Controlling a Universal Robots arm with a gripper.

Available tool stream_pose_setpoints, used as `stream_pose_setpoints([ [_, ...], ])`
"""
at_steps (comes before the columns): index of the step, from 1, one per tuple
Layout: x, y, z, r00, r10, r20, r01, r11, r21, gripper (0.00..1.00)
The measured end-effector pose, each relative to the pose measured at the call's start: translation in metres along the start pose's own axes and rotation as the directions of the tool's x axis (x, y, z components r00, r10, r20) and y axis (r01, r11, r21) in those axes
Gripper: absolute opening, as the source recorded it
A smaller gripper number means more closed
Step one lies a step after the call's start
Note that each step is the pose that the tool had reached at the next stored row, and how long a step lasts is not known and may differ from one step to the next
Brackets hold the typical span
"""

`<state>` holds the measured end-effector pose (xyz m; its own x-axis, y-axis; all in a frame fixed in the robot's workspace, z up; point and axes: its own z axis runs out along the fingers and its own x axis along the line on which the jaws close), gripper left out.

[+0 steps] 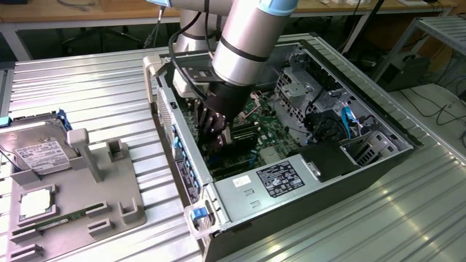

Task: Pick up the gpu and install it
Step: 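Press down on the gpu until it lock into place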

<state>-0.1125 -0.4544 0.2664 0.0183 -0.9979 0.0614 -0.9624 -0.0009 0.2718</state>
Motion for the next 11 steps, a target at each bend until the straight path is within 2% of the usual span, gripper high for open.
stream_pose_setpoints([
  [5, -0.003, 0.0024, -0.011, 1.0, 0.002, -0.0068, -0.002, 1.0, -0.0001, 0.11],
  [9, -0.007, 0.005, -0.0216, 0.9999, 0.004, -0.0149, -0.004, 1.0, -0.0001, 0.11],
  [10, -0.008, 0.0053, -0.0226, 0.9999, 0.004, -0.016, -0.004, 1.0, 0.0005, 0.11],
  [11, -0.009, 0.0054, -0.0228, 0.9999, 0.003, -0.0163, -0.003, 1.0, 0.0047, 0.11],
])
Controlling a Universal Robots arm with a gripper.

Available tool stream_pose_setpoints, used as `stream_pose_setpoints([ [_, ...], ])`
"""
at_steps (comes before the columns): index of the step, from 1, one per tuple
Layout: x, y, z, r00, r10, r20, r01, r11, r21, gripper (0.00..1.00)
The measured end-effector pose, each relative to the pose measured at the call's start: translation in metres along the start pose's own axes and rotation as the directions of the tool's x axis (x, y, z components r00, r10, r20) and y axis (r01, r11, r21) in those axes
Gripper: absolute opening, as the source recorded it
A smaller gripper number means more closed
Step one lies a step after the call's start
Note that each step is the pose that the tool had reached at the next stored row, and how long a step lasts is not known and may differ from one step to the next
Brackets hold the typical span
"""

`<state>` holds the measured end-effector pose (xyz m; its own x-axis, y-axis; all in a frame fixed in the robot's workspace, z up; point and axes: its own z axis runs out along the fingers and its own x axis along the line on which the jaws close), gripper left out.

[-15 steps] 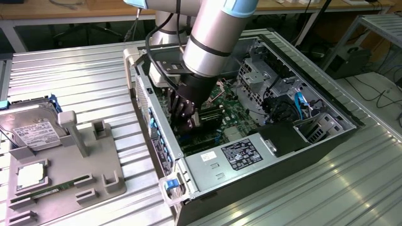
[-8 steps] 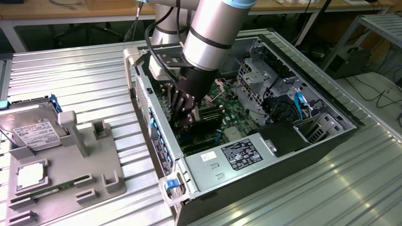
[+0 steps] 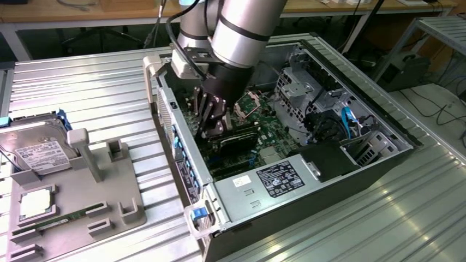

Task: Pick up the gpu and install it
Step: 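Press down on the gpu until it lock into place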

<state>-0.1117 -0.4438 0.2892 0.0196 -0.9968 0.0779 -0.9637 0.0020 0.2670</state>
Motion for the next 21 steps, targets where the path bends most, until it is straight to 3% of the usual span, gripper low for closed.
stream_pose_setpoints([
  [5, -0.003, 0.0, -0.0001, 1.0, 0.002, -0.0006, -0.002, 0.9982, 0.0594, 0.11],
  [7, -0.004, 0.0003, -0.0001, 1.0, 0.003, -0.0009, -0.003, 0.9969, 0.0782, 0.11],
  [11, -0.004, 0.0009, -0.0019, 1.0, 0.004, -0.0014, -0.004, 0.9954, 0.0959, 0.11],
  [13, -0.005, 0.0014, -0.0021, 1.0, 0.006, -0.002, -0.005, 0.994, 0.1089, 0.11],
  [17, -0.01, 0.009, 0.003, 1.0, 0.007, -0.0052, -0.007, 0.9932, 0.1164, 0.11],
  [21, -0.012, 0.0107, 0.0044, 0.9999, 0.008, -0.0056, -0.007, 0.9889, 0.1483, 0.11],
])
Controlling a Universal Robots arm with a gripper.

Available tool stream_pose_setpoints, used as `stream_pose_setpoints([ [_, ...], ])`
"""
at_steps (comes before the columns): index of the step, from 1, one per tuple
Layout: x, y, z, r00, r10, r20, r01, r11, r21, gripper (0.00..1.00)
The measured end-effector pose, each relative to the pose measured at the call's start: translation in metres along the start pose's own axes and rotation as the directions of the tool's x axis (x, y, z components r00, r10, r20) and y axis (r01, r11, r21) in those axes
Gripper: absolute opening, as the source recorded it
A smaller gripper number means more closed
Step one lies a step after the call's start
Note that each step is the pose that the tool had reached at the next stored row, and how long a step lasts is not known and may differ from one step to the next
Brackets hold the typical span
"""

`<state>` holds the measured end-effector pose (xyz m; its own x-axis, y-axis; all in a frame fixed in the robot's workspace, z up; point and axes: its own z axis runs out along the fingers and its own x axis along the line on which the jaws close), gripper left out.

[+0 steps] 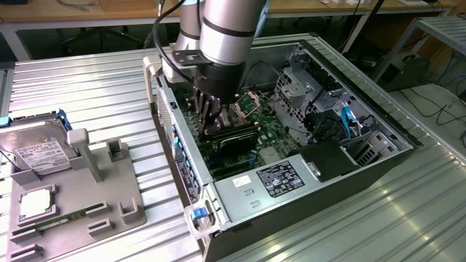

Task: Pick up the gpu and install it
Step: 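Press down on the gpu until it lock into place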

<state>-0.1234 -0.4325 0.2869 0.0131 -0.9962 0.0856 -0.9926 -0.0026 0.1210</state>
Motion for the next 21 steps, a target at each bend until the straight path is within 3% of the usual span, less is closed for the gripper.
stream_pose_setpoints([
  [2, -0.0006, 0.0005, 0.0004, 1.0, 0.0, 0.0, 0.0, 0.9998, 0.019, 0.11],
  [4, -0.0007, 0.0012, 0.0009, 1.0, 0.001, -0.0026, -0.001, 0.9996, 0.0278, 0.11],
  [6, -0.0007, 0.0018, 0.001, 1.0, -0.002, -0.0053, 0.002, 0.9994, 0.0334, 0.11],
  [12, -0.0011, 0.0017, 0.0023, 0.9972, -0.074, -0.0151, 0.074, 0.9964, 0.0406, 0.11],
  [16, -0.0029, 0.0015, 0.0031, 0.9966, -0.08, -0.0229, 0.081, 0.9957, 0.0465, 0.11],
  [18, -0.0039, 0.0015, 0.0032, 0.9966, -0.079, -0.0243, 0.08, 0.9953, 0.0543, 0.11],
  [20, -0.0045, 0.0016, 0.0034, 0.9967, -0.077, -0.0278, 0.078, 0.9945, 0.0701, 0.11],
  [21, -0.0046, 0.0016, 0.0037, 0.9967, -0.076, -0.0302, 0.078, 0.9942, 0.0737, 0.11],
])
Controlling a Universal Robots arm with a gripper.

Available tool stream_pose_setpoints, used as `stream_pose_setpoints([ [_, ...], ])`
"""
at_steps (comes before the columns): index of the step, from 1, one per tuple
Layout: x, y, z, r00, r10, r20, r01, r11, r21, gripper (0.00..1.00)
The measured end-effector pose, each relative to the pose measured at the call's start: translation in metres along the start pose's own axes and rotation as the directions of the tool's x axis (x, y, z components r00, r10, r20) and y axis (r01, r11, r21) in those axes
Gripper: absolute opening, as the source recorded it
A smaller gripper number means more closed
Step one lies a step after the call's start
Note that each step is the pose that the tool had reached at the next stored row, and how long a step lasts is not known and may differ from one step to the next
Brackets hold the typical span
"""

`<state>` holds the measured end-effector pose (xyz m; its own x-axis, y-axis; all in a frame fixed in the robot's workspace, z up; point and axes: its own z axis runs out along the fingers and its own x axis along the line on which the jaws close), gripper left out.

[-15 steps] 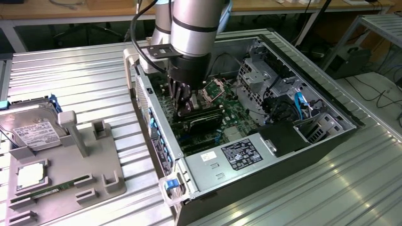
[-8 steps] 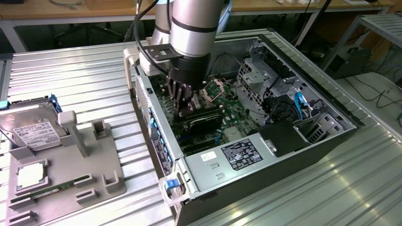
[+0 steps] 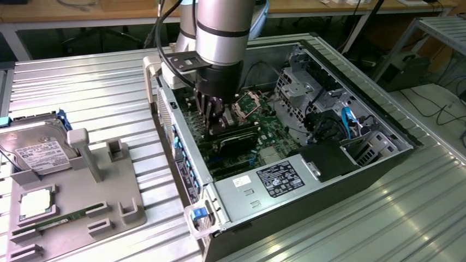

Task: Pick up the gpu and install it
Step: 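Press down on the gpu until it lock into place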

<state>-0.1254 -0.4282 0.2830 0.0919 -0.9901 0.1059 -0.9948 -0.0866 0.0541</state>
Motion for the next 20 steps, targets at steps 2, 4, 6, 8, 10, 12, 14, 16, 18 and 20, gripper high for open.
stream_pose_setpoints([
  [2, -0.0001, 0.0, 0.0011, 1.0, 0.001, -0.0075, -0.001, 1.0, 0.0021, 0.11],
  [4, -0.0002, -0.0001, 0.002, 0.9999, 0.003, -0.0145, -0.003, 1.0, 0.0027, 0.11],
  [6, -0.0003, -0.0001, 0.0027, 0.9998, 0.005, -0.021, -0.005, 1.0, 0.0032, 0.11],
  [8, -0.0012, -0.0002, 0.0029, 0.9997, 0.009, -0.0247, -0.009, 0.9999, 0.0044, 0.11],
  [10, -0.003, -0.0004, 0.003, 0.9996, 0.012, -0.0251, -0.012, 0.9999, 0.0057, 0.11],
  [12, -0.0031, -0.0004, 0.003, 0.9996, 0.012, -0.0252, -0.011, 0.9999, 0.0062, 0.11],
  [14, -0.0029, -0.0003, 0.0031, 0.9996, 0.012, -0.0253, -0.012, 0.9999, 0.0062, 0.11],
  [16, -0.0029, -0.0003, 0.0031, 0.9996, 0.012, -0.0255, -0.012, 0.9999, 0.0061, 0.11],
  [18, -0.0027, -0.0002, 0.0033, 0.9996, 0.012, -0.0254, -0.012, 0.9999, 0.0063, 0.11],
  [20, -0.0024, -0.0001, 0.0036, 0.9996, 0.012, -0.0258, -0.012, 0.9999, 0.0062, 0.11],
])
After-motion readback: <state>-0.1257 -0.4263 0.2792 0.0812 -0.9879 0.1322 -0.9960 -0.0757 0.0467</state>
